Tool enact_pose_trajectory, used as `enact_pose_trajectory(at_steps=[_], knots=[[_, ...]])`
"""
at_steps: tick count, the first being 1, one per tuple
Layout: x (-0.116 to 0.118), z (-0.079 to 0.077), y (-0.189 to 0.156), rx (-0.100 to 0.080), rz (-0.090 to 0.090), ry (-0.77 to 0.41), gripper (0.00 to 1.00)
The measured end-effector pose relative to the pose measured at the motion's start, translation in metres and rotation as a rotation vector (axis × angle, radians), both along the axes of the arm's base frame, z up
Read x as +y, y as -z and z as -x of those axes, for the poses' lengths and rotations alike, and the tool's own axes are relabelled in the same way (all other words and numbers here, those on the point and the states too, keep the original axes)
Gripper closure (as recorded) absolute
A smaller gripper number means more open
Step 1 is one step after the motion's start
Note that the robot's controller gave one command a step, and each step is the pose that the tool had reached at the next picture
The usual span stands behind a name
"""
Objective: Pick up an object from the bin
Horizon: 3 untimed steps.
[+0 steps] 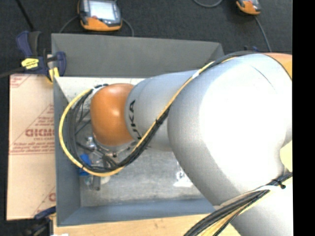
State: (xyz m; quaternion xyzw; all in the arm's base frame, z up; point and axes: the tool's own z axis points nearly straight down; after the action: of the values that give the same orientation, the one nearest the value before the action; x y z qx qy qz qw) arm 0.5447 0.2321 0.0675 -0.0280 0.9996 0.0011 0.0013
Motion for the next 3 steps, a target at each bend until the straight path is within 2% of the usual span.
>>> enact_pose_trajectory(at_steps=[1, 2, 3], knots=[[-0.007, -0.002, -0.003, 0.000, 0.011, 0.003, 1.00], [0.006, 0.013, -0.081, -0.007, -0.001, -0.011, 1.00], [0.005, 0.015, -0.076, 0.000, 0.003, -0.011, 0.00]])
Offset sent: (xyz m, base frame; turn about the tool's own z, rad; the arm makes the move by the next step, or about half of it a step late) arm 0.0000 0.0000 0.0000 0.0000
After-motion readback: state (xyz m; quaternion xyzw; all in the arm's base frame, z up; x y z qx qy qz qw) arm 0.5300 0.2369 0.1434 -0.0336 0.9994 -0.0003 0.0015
